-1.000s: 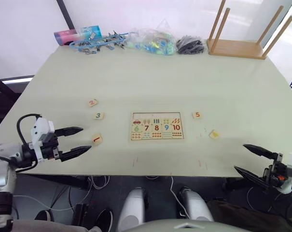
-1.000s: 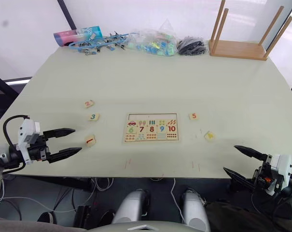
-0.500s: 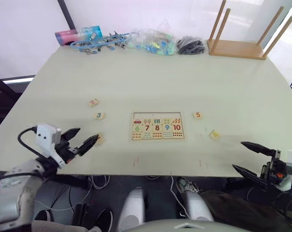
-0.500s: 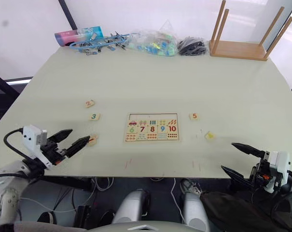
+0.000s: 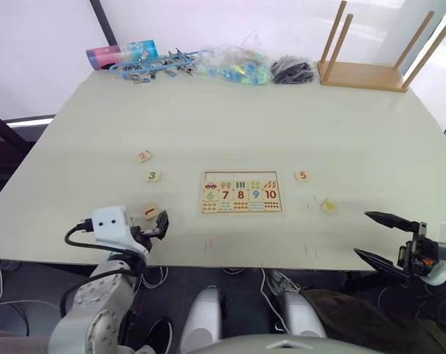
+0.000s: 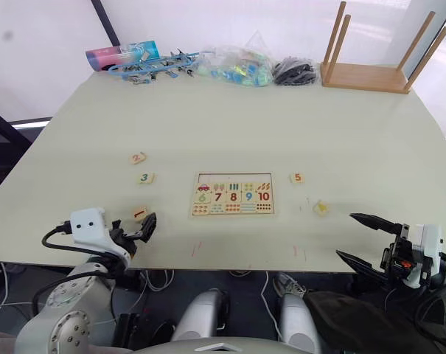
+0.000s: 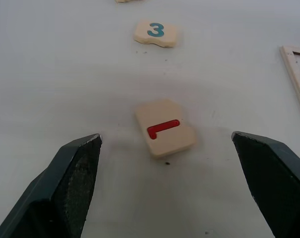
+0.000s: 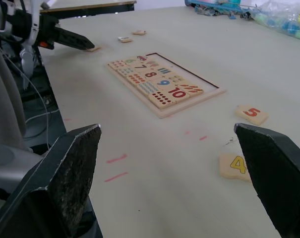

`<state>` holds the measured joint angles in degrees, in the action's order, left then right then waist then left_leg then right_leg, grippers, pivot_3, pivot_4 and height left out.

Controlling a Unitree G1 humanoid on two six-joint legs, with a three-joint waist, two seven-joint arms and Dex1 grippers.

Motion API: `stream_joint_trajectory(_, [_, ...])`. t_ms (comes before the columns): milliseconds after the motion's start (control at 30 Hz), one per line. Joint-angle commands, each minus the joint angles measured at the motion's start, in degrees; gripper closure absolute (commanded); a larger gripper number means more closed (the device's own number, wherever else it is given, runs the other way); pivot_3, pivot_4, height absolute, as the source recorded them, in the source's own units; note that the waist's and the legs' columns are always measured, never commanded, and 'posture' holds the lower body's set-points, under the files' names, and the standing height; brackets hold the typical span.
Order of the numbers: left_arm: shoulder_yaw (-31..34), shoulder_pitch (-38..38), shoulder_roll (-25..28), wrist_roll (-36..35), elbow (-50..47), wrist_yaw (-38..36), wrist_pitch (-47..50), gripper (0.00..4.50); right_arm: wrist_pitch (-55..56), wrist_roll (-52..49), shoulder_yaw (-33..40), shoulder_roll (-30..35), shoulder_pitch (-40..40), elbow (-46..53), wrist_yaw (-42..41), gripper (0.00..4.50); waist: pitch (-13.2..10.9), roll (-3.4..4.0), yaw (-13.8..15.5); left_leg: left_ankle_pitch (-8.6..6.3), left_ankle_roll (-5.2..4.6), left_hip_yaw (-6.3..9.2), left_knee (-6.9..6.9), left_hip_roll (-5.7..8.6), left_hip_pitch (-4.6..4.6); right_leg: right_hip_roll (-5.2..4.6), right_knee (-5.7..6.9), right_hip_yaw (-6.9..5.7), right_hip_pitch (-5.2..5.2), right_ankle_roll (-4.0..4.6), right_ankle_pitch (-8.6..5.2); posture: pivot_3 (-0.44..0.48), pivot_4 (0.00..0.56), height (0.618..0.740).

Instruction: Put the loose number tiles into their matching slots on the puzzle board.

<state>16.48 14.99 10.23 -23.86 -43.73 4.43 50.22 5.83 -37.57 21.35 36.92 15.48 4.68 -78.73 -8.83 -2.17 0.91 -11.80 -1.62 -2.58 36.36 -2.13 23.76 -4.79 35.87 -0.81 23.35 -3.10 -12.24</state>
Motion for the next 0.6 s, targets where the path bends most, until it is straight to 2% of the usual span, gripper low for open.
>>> stream_joint_trajectory(33, [-1.6, -0.3, -0.9, 2.6, -2.4, 2.6, 0.4, 0.05, 3.2, -1.1, 2.9, 0.8, 0.1, -2.1, -3.4, 0.00, 0.0, 0.00, 0.0, 0.00, 0.00, 0.00, 0.00, 0.00, 0.00, 0.01, 0.00, 0.00, 0.00, 0.01, 0.01, 0.000, 0.150, 0.740])
stream_joint_trajectory(433, [-6.8, -5.0, -5.6, 10.4, 0.9, 9.3, 1.2, 0.05, 6.1, -1.9, 4.4, 0.0, 0.6, -5.8, -6.3, 0.00, 0.0, 0.01, 0.0, 0.00, 0.00, 0.06, 0.04, 0.00, 0.01, 0.15, 0.00, 0.16, -0.03, 0.00, 0.00, 0.000, 0.150, 0.740])
stream_joint_trajectory(600, [-7.0, -6.0, -6.6, 12.4, 1.6, 9.6, 1.7, 0.05, 6.3, -2.0, 4.4, 0.2, 0.7, -6.2, -6.6, 0.00, 0.0, 0.01, 0.0, 0.00, 0.00, 0.07, 0.05, 0.01, 0.01, 0.19, 0.00, 0.17, -0.04, 0.02, 0.01, 0.000, 0.150, 0.740])
